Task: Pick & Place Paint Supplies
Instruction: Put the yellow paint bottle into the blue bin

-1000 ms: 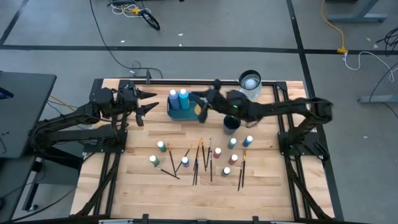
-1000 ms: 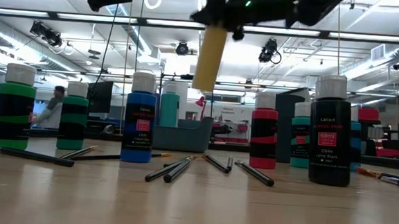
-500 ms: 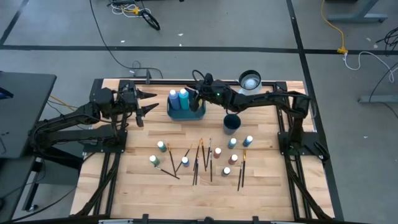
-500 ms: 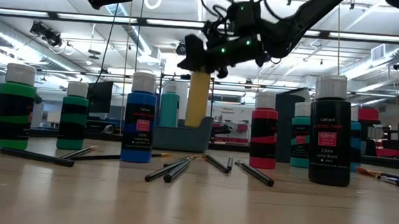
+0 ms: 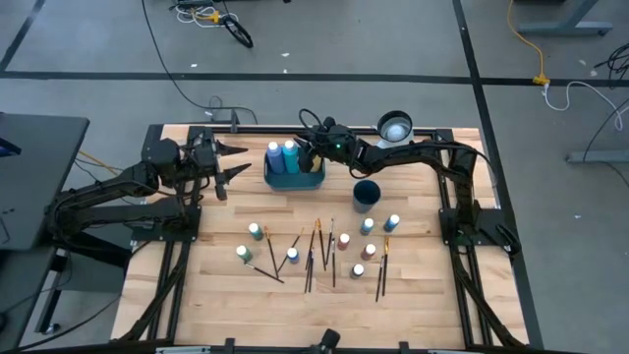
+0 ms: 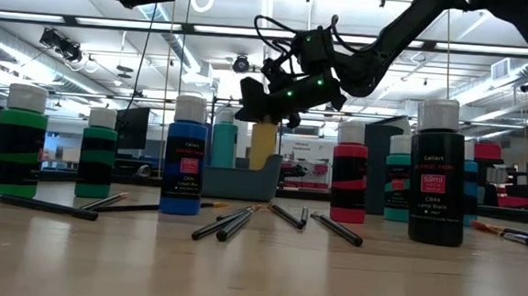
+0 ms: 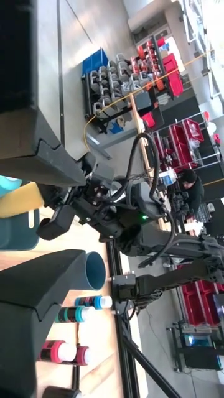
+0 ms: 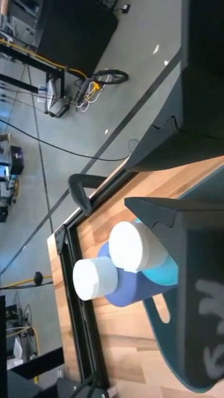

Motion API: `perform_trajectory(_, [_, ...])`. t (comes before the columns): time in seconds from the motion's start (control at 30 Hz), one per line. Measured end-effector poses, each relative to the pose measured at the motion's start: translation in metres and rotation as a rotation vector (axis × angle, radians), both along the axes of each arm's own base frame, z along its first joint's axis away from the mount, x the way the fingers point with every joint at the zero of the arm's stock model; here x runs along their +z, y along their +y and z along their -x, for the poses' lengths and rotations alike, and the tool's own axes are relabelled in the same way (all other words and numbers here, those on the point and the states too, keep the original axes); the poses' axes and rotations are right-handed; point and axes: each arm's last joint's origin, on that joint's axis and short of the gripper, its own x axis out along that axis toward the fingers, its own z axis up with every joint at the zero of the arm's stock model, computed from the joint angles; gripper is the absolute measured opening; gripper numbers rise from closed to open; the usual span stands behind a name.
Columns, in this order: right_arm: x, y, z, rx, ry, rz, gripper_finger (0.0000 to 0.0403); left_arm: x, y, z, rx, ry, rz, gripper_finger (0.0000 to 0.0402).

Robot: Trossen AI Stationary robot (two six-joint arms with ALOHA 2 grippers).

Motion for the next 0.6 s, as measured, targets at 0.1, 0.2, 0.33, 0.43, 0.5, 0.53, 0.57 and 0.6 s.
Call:
perform_trajectory(0.1, [-0.0006,-0.0003,0.0003,-0.005,-0.001,-0.015,0.0078,0.0,0.0,0.0,-0.001,0.001,-0.001,0.0187])
perform_trajectory(0.2, [0.0013,-0.0008,0.0002,-0.023,-0.02,-0.015,0.0083,0.0,0.0,0.0,-0.001,0.0,-0.001,0.0187])
perform_trajectory(0.33, [0.001,-0.0008,0.0004,-0.023,-0.01,-0.007,0.0084,0.0,0.0,0.0,0.0,0.0,0.0,0.0187])
perform_trajectory(0.43, [0.0011,-0.0008,0.0003,-0.02,-0.011,-0.007,0.0085,0.0,0.0,0.0001,0.0,0.0,0.0,0.0187])
perform_trajectory(0.5, [0.0012,-0.0008,0.0003,-0.02,-0.012,-0.007,0.0085,0.0,0.0,0.0,0.0,0.0,0.001,0.0187])
perform_trajectory(0.53, [0.0012,-0.0008,0.0003,-0.02,-0.012,-0.007,0.0085,0.0,0.0,0.0,0.0,0.0,0.001,0.0187])
perform_trajectory(0.57, [0.0012,-0.0008,0.0003,-0.019,-0.012,-0.007,0.0085,0.0,-0.0001,0.0,-0.001,0.0,0.001,0.0187])
perform_trajectory(0.6, [0.0012,-0.0007,0.0002,-0.016,-0.012,-0.007,0.0085,0.0,0.0,0.0,0.0,0.0,0.001,0.0187])
